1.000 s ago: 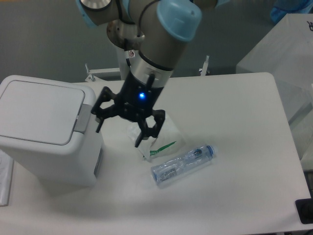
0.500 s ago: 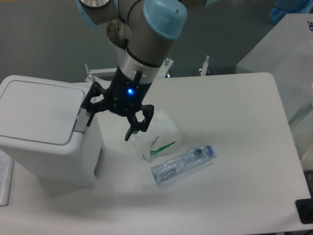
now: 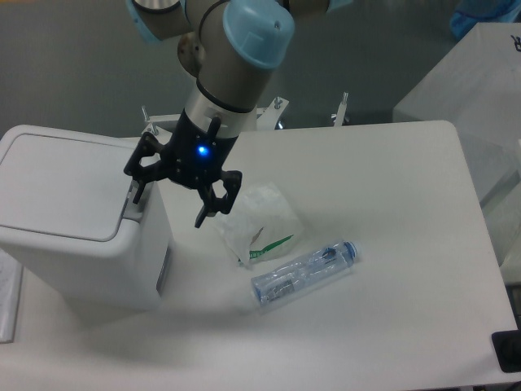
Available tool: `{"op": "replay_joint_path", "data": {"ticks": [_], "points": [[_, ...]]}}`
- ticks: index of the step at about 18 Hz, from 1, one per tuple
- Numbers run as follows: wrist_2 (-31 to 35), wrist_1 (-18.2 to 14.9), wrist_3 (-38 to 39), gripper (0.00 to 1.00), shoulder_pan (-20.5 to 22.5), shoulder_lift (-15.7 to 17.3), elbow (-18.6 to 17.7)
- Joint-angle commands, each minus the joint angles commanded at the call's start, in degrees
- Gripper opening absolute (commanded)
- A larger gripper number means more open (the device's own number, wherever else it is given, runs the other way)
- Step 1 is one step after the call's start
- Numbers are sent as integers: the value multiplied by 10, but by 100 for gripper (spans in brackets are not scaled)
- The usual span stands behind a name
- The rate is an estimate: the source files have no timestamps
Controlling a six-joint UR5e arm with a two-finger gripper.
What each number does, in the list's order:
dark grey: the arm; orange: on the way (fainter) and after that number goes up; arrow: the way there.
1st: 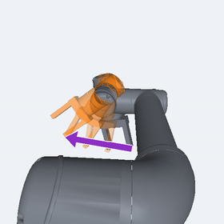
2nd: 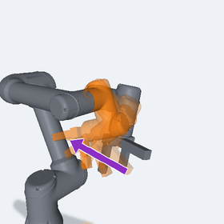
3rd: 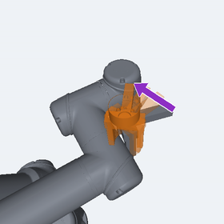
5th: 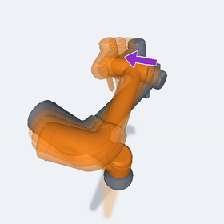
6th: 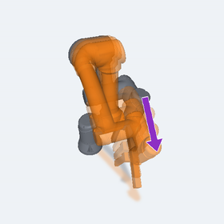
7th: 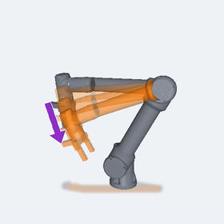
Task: Open the trash can
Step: 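Lower the gripper fingers onto the trash can lid's front edge, then push the lid edge so the flip lid swings open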
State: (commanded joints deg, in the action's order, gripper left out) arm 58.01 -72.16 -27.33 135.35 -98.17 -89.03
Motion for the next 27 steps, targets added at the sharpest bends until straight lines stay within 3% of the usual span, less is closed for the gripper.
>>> {"op": "replay_joint_path", "data": {"ticks": [10,14,19,27], "points": [[7,1,-3,100,0,1,0],[9,18,-4,100,0,1,0],[43,20,-4,100,0,0,-3],[42,32,2,100,-1,0,-5]]}}
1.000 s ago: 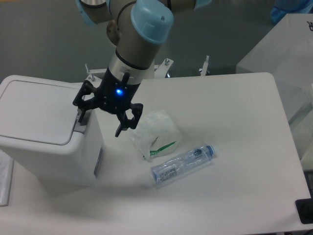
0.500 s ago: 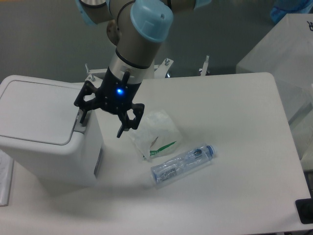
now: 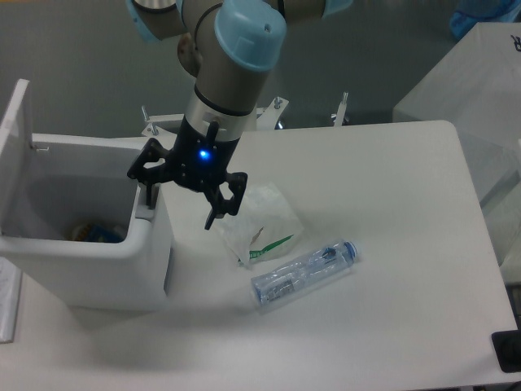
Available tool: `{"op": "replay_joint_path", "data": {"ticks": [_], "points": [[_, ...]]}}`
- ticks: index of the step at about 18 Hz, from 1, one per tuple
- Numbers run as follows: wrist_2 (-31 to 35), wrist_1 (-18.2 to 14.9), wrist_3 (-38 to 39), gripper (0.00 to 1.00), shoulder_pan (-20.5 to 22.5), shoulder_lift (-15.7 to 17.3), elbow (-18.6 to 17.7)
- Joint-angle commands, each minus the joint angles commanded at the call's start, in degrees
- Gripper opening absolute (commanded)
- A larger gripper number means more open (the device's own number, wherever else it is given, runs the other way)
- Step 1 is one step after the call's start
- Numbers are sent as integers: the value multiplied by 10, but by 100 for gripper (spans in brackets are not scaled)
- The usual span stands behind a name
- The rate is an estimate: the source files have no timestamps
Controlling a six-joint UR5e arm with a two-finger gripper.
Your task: Open the trash can
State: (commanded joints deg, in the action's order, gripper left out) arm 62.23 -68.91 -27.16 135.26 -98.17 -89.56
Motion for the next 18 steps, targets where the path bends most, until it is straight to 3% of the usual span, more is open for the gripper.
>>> {"op": "replay_joint_path", "data": {"ticks": [8,11,14,18], "points": [[1,6,-8,100,2,4,9],[13,47,-9,100,3,4,5],[32,90,-21,100,41,3,3],[34,105,-89,100,100,-16,11]]}}
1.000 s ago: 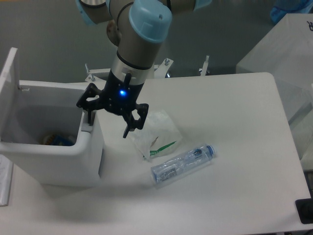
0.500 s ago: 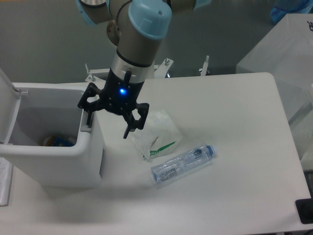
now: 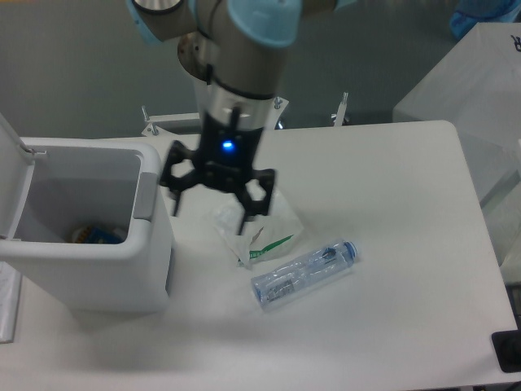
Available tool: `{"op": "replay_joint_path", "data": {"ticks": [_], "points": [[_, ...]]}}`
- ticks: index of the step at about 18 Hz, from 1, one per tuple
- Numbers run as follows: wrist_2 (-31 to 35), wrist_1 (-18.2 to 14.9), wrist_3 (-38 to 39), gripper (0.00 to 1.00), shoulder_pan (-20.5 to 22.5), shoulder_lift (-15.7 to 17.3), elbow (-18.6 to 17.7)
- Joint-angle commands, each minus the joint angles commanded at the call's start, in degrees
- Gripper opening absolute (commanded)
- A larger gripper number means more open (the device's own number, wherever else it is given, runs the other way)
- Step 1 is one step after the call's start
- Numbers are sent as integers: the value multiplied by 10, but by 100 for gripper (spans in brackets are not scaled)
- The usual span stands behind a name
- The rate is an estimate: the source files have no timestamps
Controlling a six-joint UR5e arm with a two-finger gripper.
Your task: Open the trash can
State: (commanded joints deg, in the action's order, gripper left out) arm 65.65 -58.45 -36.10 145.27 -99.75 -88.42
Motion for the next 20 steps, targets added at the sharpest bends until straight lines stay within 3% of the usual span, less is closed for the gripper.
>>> {"op": "replay_joint_path", "data": {"ticks": [4,8,10,12,15,20], "points": [[24,3,-87,100,50,-30,5],[50,3,-147,100,90,-98,56],[67,-1,-211,100,97,-126,82],[112,-1,-293,100,98,-143,78],[156,2,-341,100,97,-155,77],[168,4,-343,100,99,-166,76]]}}
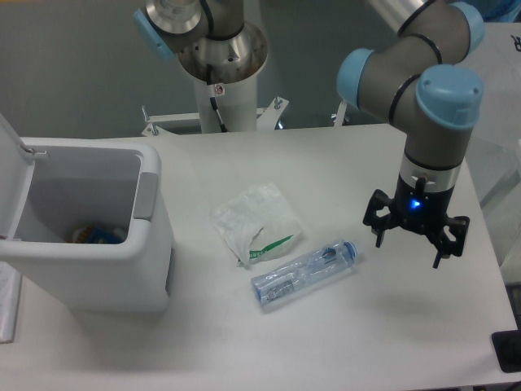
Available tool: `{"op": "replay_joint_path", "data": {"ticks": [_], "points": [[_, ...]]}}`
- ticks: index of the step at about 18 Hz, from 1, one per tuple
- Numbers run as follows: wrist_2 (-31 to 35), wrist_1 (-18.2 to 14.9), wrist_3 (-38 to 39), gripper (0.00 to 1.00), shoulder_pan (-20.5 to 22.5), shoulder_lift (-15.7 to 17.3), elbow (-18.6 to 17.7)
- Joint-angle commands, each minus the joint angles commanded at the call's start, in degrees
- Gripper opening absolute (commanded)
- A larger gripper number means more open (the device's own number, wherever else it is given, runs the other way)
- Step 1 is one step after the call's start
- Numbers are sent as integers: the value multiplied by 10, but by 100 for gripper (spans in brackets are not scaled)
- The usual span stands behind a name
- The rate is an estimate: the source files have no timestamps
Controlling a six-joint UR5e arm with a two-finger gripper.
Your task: Open the trash can
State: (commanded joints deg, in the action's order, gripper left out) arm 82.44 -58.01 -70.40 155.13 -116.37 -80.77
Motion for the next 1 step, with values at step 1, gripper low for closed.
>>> {"op": "replay_joint_path", "data": {"ticks": [1], "points": [[6,0,0,100,0,0,0]]}}
